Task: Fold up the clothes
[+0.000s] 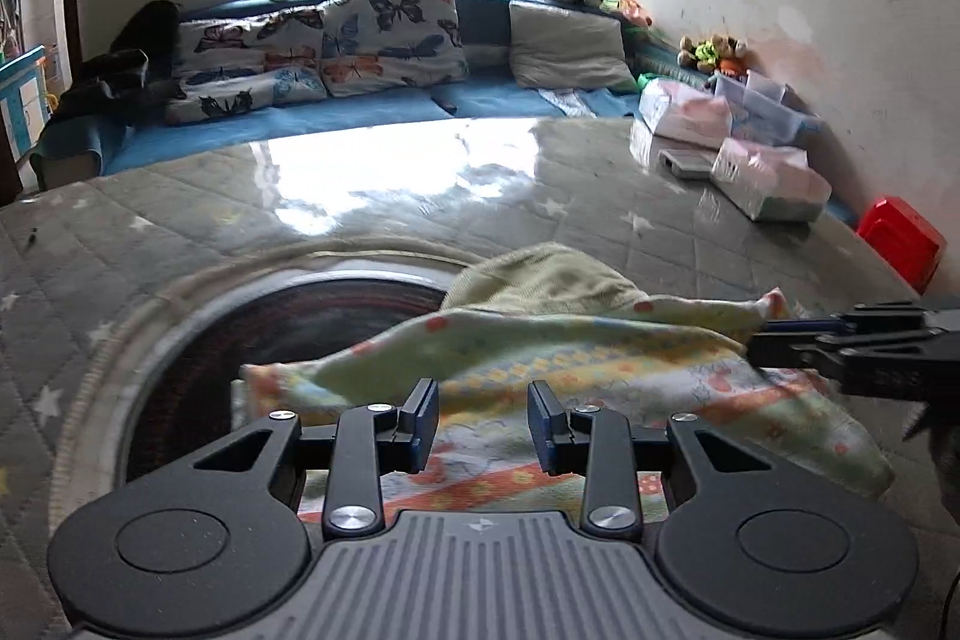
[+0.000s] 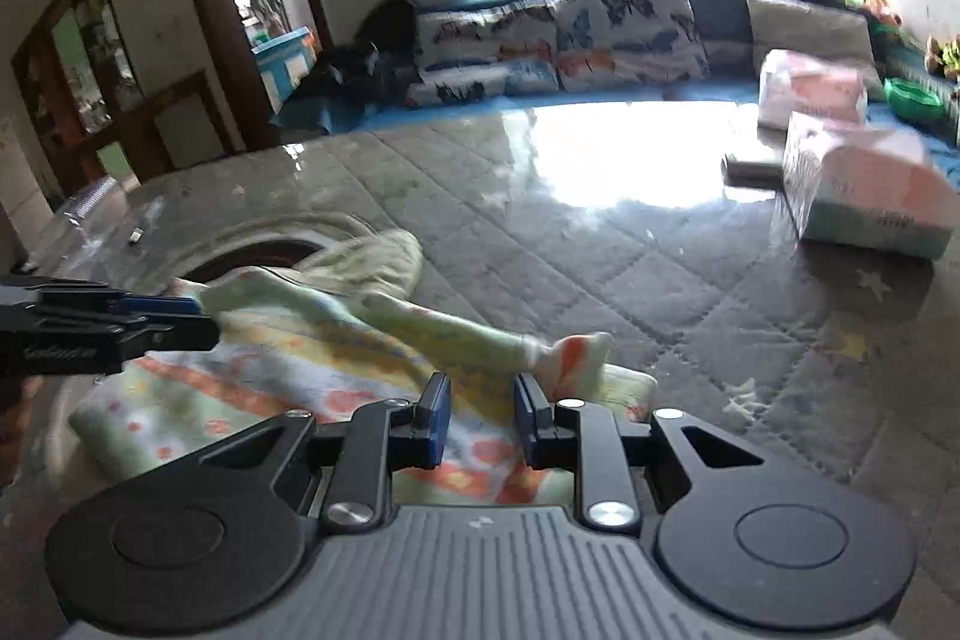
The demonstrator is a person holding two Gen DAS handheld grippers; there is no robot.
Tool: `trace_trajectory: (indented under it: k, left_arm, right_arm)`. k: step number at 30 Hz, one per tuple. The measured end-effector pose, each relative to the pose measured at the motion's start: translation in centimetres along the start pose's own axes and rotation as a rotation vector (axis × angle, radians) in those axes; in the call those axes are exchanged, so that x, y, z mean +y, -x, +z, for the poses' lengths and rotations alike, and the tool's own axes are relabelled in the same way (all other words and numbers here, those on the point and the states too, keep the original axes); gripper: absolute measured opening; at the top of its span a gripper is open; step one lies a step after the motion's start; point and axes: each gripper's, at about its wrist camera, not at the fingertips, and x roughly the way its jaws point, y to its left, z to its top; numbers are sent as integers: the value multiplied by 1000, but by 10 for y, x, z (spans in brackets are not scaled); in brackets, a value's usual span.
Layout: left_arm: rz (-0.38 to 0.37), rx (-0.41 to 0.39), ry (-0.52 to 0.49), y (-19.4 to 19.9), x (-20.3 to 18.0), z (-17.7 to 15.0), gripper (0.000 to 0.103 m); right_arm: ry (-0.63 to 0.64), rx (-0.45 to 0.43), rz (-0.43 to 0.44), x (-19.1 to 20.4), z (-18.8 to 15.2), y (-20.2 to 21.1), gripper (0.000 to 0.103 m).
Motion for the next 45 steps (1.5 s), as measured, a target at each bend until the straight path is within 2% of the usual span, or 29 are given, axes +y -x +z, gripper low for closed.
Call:
trace_trajectory:
  k: [1, 7, 10, 14, 21, 28, 33, 42, 45]
  left_arm:
    - [-3, 7, 2, -4, 0, -1, 35]
    - [-7, 25, 57, -12, 9, 1, 36]
    - [-37, 3, 50, -8, 5, 6, 36]
    - [-61, 7, 47, -18, 1, 14, 35]
    - [-58, 13, 78, -39, 6, 22, 35]
    - [-64, -5, 106, -49, 12, 21, 36]
    - [-75, -27, 111, -28, 11, 14, 47]
    - [-50, -56, -21, 25, -7, -31, 47]
    - [-47, -47, -19, 30, -9, -44, 47]
  right_arm:
    - [-6, 4, -9, -3, 0, -5, 18]
    - [-28, -9, -56, -8, 14, -9, 19]
    - [5, -40, -9, 9, 16, 1, 19]
    - [83, -9, 59, 39, 15, -6, 18]
    - [39, 25, 43, 41, 21, -43, 17]
    - [15, 23, 12, 40, 28, -51, 16]
    - [37, 12, 4, 44, 32, -42, 17]
    - [124, 4, 55, 67, 5, -5, 19]
    - [163, 4, 70, 78, -6, 3, 19]
